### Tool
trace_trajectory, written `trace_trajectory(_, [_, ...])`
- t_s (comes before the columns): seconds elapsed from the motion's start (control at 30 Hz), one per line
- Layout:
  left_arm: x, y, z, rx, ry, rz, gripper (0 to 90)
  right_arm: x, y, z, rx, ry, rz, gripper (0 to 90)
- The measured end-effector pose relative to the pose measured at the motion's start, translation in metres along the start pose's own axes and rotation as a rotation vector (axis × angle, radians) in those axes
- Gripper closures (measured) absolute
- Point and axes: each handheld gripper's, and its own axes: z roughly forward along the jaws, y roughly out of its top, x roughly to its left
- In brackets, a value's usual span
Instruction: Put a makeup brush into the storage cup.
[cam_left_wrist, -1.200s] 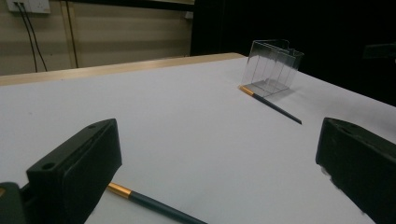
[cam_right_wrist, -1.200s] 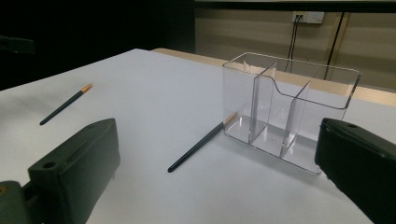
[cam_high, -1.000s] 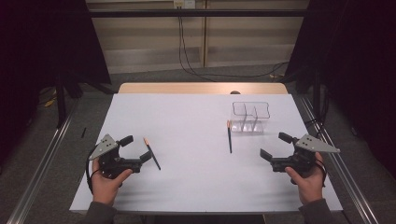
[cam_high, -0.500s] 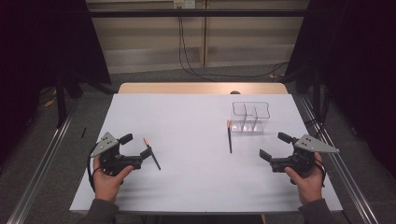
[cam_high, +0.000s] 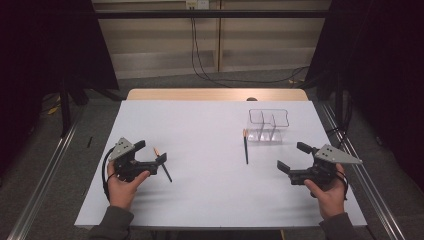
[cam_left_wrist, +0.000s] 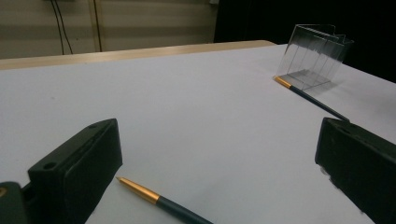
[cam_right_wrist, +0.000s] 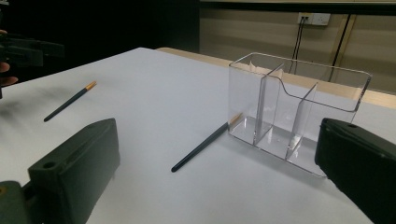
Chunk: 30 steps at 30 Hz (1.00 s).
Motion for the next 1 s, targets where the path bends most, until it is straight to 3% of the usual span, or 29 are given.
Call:
trace_trajectory(0.23, [0.000, 0.002, 0.009, 0.001, -0.010, 0.004, 0.4, 0.001, -0.001, -0.003, -0.003, -0.007, -0.004, 0.0])
trace_trajectory(0.47, [-0.004, 0.006, 0.014, 0.033, 0.023, -0.006, 0.4, 0.001, -0.001, -0.004, -0.001, -0.007, -0.008, 0.0])
trace_trajectory(0.63, [-0.004, 0.008, 0.015, 0.081, 0.063, -0.012, 0.7, 0.001, -0.001, -0.002, -0.005, -0.009, -0.003, 0.0])
trace_trajectory(1.0, [-0.003, 0.012, 0.023, 0.220, 0.145, -0.080, 0.7, 0.000, -0.003, -0.003, 0.010, -0.004, -0.006, 0.0])
